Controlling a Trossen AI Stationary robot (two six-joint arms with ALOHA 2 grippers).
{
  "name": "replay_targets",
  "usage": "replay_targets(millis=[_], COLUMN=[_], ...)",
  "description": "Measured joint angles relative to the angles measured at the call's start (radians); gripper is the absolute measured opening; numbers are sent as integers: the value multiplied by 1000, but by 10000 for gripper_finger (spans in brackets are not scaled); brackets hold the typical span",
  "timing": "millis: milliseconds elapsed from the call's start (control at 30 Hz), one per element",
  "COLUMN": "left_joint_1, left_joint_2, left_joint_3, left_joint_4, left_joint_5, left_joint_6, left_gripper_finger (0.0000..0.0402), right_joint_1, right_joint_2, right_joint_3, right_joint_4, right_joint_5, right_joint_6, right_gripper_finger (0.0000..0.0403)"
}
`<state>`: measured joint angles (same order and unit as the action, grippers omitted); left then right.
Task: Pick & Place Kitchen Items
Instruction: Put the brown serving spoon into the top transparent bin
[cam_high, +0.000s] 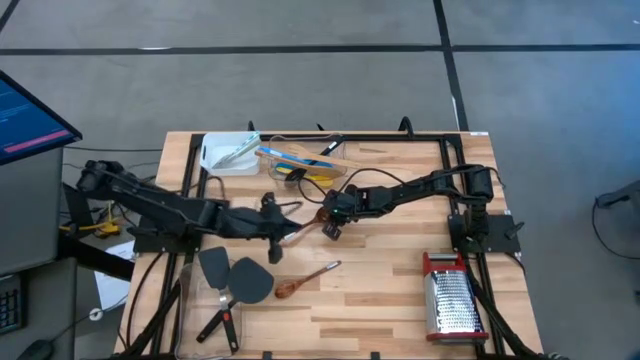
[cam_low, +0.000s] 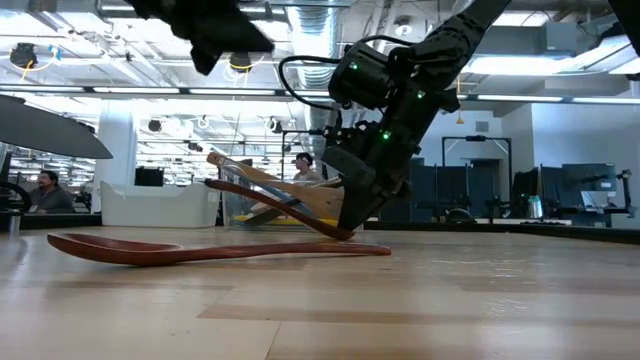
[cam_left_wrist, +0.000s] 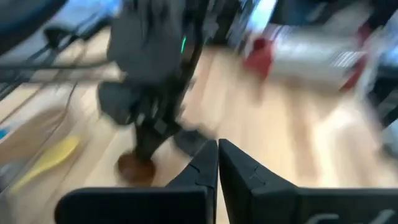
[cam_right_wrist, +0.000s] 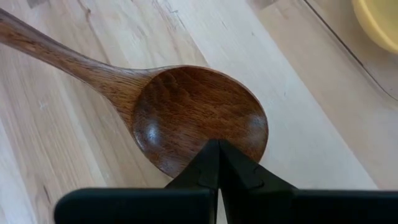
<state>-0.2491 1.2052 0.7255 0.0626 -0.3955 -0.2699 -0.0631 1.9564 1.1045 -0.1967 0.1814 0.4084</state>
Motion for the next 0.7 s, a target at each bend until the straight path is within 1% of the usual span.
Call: replay_targets(millis=[100,300,400,467,567,700], left_joint_1=[-8,-8,-4,1,9,17], left_joint_2=[85,223,253,267,286,312], left_joint_3=[97,286,329,326,319,304], left_joint_4=[-167,-460,-589,-634,-638,-640], left_joint_5=[-47,-51,-50,-27,12,-7], left_joint_6=[-11,-35,-118,-167,-202,-211], left_gripper_finger=[1,1,1,1,2,13], right_joint_1=[-2,-7,-7,-7,-7,-7], right_joint_2=[0,0,0,0,0,0], right_joint_3=[0,0,0,0,0,0], right_joint_4=[2,3,3,3,3,5], right_joint_5=[0,0,0,0,0,0], right_joint_6=[0,0,0,0,-1,-16], right_gripper_finger=[0,0,0,0,0,0])
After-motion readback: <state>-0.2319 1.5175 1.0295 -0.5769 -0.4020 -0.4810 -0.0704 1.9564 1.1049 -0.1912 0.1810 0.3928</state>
